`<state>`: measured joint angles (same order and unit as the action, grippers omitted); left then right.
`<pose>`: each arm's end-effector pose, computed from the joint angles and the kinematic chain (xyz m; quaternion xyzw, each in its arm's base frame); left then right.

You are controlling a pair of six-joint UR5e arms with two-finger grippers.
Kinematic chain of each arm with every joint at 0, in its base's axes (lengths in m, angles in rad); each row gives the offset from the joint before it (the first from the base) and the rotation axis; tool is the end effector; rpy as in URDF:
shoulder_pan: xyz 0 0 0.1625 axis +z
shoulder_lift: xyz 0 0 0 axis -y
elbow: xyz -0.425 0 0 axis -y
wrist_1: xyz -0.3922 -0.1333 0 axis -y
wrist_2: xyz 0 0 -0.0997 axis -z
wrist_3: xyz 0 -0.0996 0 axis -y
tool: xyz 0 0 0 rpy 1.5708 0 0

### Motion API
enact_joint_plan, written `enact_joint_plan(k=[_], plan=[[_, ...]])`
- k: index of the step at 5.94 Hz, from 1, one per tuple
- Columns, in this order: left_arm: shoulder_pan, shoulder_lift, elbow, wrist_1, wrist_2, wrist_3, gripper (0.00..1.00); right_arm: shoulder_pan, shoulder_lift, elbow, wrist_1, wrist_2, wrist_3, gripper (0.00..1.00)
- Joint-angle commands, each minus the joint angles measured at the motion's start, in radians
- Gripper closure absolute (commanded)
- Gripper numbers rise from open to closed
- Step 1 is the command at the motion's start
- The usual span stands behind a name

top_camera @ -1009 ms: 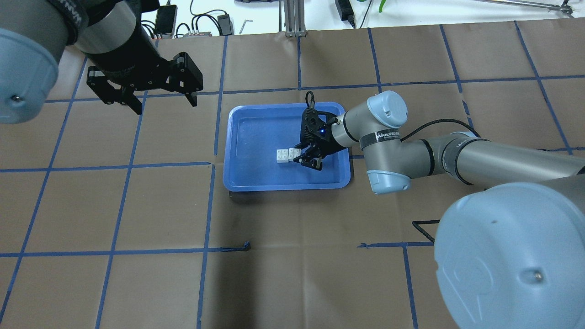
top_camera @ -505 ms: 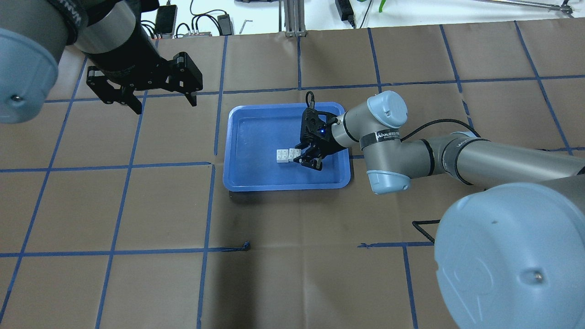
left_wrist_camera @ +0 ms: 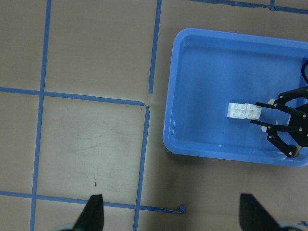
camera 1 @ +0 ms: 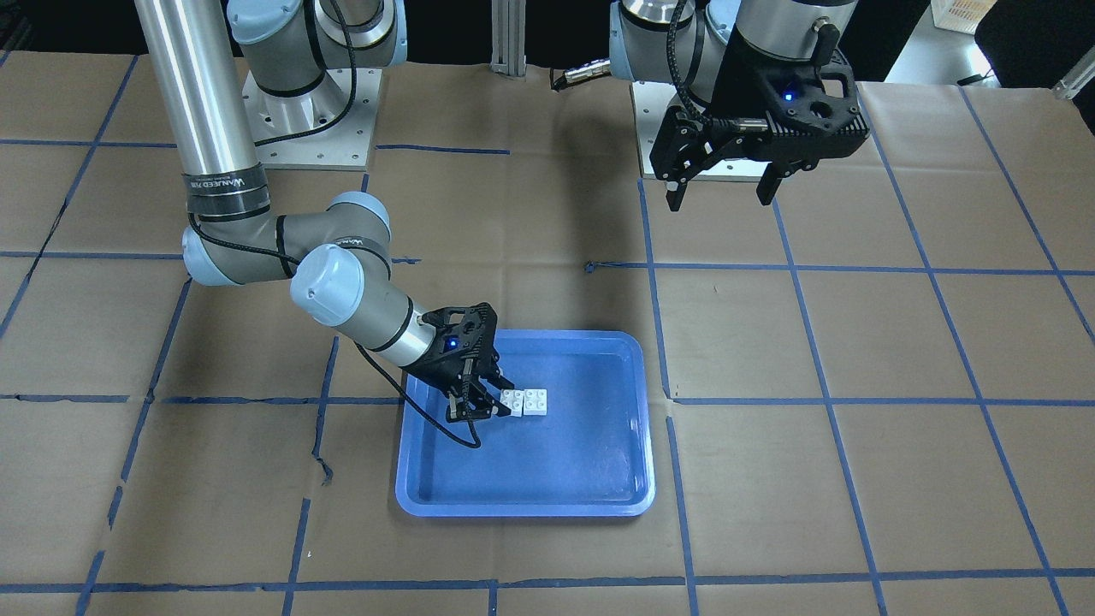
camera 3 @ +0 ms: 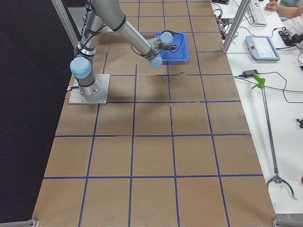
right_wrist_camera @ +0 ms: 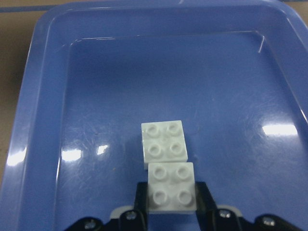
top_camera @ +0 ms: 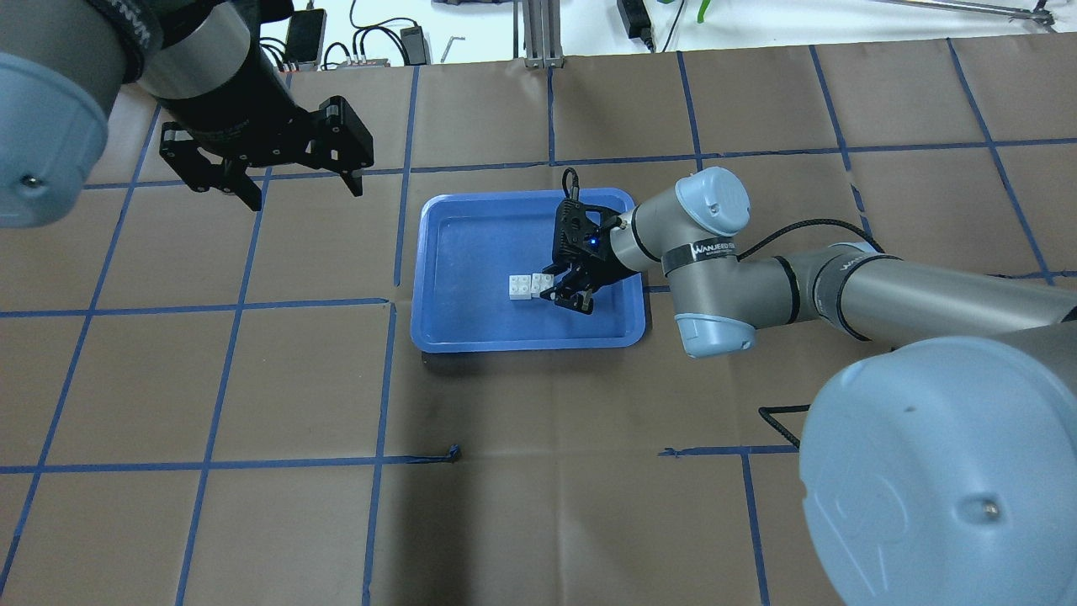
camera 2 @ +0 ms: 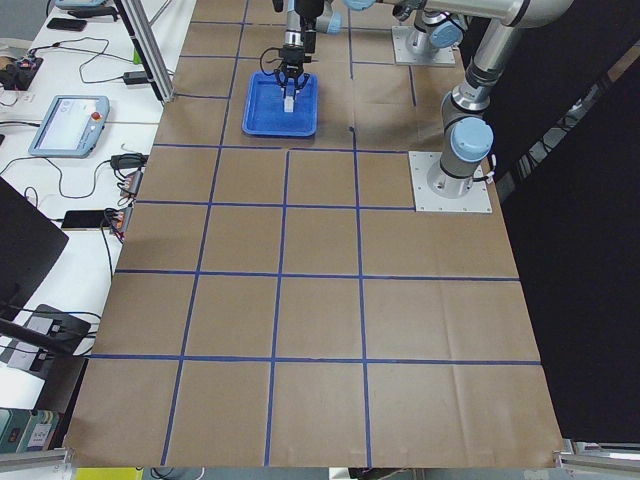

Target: Assemble white blocks and place on blue tray

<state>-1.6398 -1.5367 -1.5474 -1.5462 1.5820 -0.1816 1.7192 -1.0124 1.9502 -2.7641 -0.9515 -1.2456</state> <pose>-0.1653 -0.4743 0.5187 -0.0564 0.9975 -0.0414 0.0004 0.2739 -0.5396 0.1535 -0.6362 0.6994 -0.2612 0.1946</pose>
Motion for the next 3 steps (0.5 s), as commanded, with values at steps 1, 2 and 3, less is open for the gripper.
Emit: enact_joint_plan(k=[1, 2, 3], plan=[[0.000, 0.001, 0.000, 0.000, 0.001, 0.002, 0.01, 0.000, 0.000, 0.000, 0.001, 0.000, 0.000, 0.78], [0.000, 0.001, 0.000, 0.000, 0.004, 0.007, 0.01, 0.002, 0.000, 0.000, 0.001, 0.000, 0.000, 0.77], [0.001, 0.001, 0.000, 0.000, 0.001, 0.011, 0.01, 0.002, 0.000, 0.000, 0.000, 0.000, 0.000, 0.77]])
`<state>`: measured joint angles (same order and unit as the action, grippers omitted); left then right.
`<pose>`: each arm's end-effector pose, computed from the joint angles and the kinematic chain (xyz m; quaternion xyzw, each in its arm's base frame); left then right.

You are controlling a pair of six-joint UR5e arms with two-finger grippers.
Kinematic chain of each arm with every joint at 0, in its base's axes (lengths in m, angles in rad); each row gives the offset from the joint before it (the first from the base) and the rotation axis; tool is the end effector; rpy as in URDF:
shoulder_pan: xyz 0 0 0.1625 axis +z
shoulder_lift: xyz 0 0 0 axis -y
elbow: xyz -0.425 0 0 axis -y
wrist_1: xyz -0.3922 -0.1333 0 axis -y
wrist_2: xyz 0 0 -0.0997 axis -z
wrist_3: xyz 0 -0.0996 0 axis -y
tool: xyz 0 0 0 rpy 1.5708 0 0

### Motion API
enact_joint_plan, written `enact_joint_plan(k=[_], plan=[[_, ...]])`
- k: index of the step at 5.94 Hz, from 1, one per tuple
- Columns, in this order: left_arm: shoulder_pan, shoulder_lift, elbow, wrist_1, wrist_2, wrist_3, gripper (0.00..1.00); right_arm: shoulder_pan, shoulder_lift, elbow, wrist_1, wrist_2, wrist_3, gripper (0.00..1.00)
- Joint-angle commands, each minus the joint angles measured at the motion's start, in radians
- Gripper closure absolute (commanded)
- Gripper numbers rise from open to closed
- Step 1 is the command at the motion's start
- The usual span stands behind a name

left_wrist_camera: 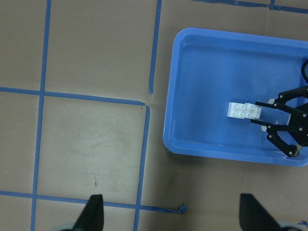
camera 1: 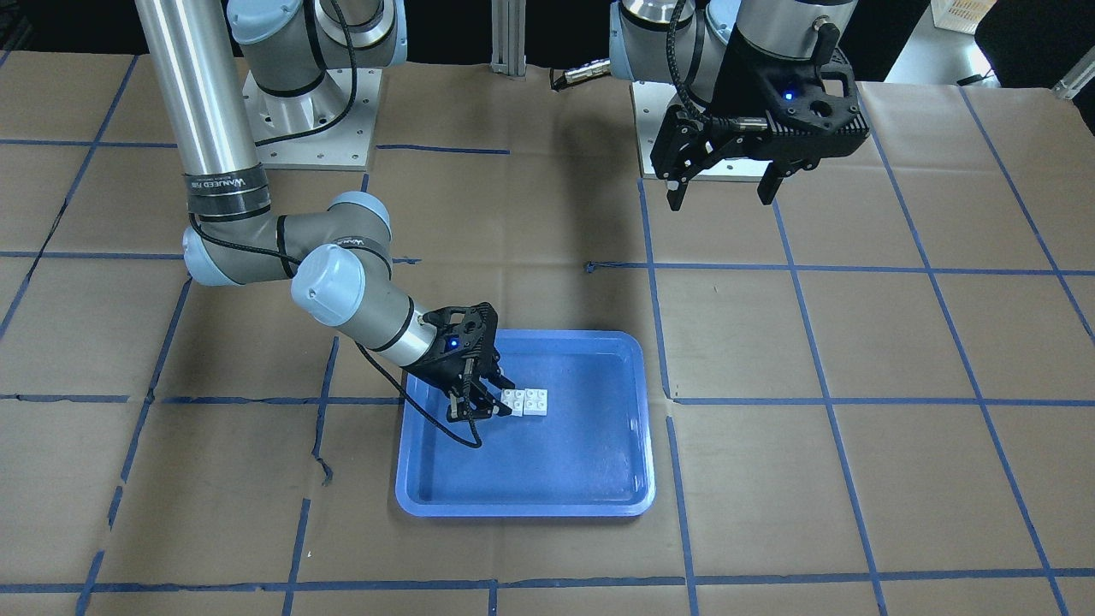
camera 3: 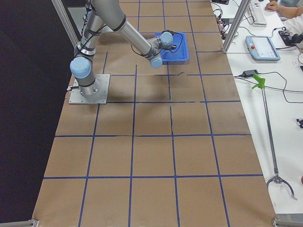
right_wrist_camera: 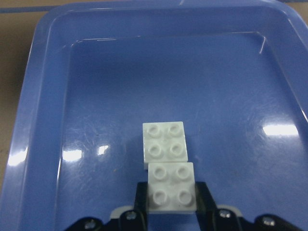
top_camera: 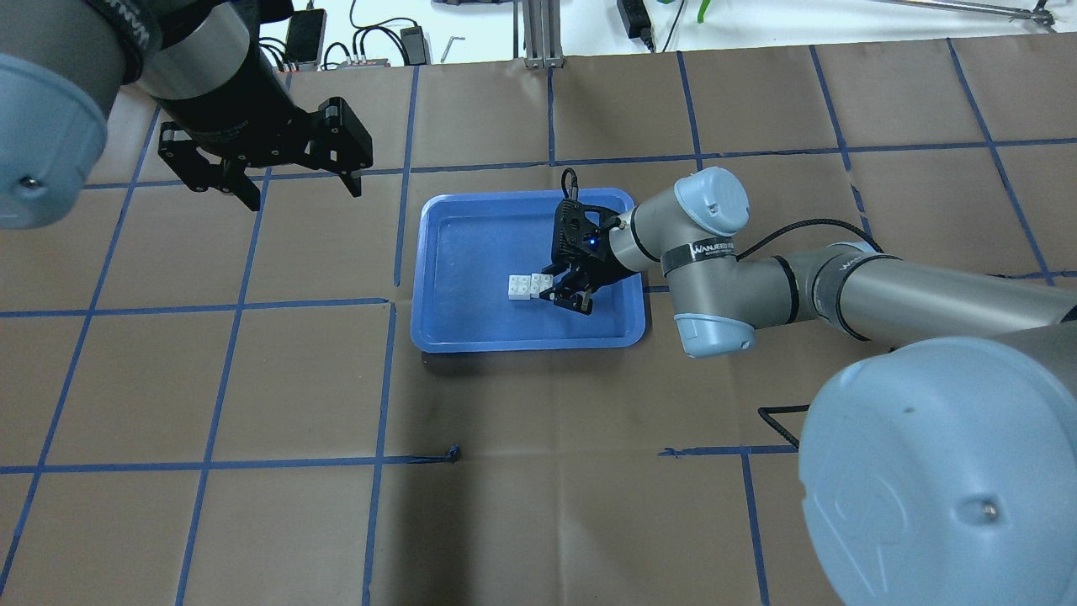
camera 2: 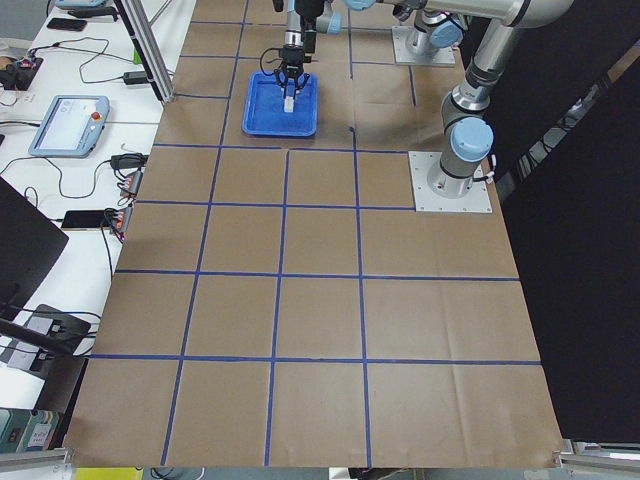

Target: Assemble white blocks and place on blue tray

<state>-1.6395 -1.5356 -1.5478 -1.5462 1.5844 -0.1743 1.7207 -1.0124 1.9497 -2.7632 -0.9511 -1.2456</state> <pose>-0.1649 -0.4740 0.5190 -0.0530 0.9977 -0.0419 0.0017 0.2748 -0.5393 0.1535 -0.6367 0.6989 -0.2609 0.1951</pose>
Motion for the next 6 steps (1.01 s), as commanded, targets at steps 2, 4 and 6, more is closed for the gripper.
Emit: enact_joint_plan(k=[2, 4, 6], plan=[[0.001, 0.000, 0.002, 0.000, -0.003, 0.004, 0.01, 0.000, 0.000, -0.002, -0.001, 0.000, 0.000, 0.76], [0.001, -0.001, 0.002, 0.002, -0.003, 0.004, 0.01, 0.003, 0.000, -0.003, -0.001, 0.000, 0.002, 0.60], [0.000, -0.001, 0.002, 0.000, -0.001, 0.004, 0.01, 0.005, 0.000, -0.002, -0.001, 0.002, 0.002, 0.48]])
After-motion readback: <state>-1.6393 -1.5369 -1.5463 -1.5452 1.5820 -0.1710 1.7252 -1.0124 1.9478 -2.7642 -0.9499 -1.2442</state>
